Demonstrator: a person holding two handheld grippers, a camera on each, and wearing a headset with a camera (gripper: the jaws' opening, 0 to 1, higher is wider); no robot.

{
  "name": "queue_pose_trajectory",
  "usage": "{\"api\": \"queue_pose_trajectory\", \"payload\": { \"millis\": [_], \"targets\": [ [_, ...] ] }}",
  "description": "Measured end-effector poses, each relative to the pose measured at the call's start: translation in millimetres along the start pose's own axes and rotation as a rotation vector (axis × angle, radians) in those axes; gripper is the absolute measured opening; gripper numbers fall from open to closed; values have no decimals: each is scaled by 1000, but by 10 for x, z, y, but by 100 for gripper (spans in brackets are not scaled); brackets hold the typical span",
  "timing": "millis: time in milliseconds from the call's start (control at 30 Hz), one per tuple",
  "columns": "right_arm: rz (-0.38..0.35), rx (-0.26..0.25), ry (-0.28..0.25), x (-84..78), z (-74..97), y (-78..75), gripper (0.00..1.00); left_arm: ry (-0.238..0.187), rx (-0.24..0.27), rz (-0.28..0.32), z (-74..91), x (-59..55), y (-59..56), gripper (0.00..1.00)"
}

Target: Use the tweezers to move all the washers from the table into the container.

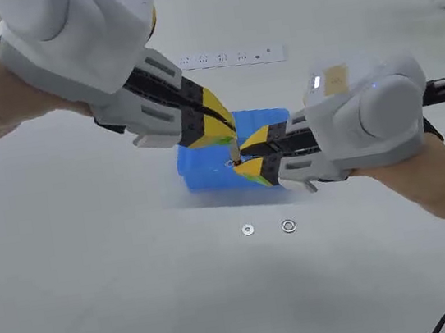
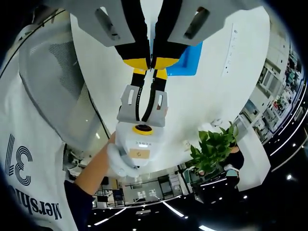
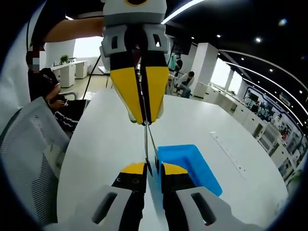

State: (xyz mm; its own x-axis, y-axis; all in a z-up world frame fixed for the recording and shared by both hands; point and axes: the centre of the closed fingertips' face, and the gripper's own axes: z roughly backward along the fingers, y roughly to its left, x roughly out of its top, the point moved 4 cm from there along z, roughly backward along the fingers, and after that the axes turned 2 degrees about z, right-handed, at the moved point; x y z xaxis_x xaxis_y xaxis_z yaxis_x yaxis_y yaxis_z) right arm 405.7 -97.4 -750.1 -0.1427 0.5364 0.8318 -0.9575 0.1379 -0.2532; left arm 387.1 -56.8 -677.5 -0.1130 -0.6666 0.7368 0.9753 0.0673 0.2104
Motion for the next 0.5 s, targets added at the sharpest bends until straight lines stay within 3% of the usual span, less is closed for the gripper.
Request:
{"api": "queue_pose_trajectory", "payload": {
  "millis": [500],
  "targets": [
    [-22,33,2,-102,18,238,12,-1,-37,34,-66,-73,-192,6]
  ]
}}
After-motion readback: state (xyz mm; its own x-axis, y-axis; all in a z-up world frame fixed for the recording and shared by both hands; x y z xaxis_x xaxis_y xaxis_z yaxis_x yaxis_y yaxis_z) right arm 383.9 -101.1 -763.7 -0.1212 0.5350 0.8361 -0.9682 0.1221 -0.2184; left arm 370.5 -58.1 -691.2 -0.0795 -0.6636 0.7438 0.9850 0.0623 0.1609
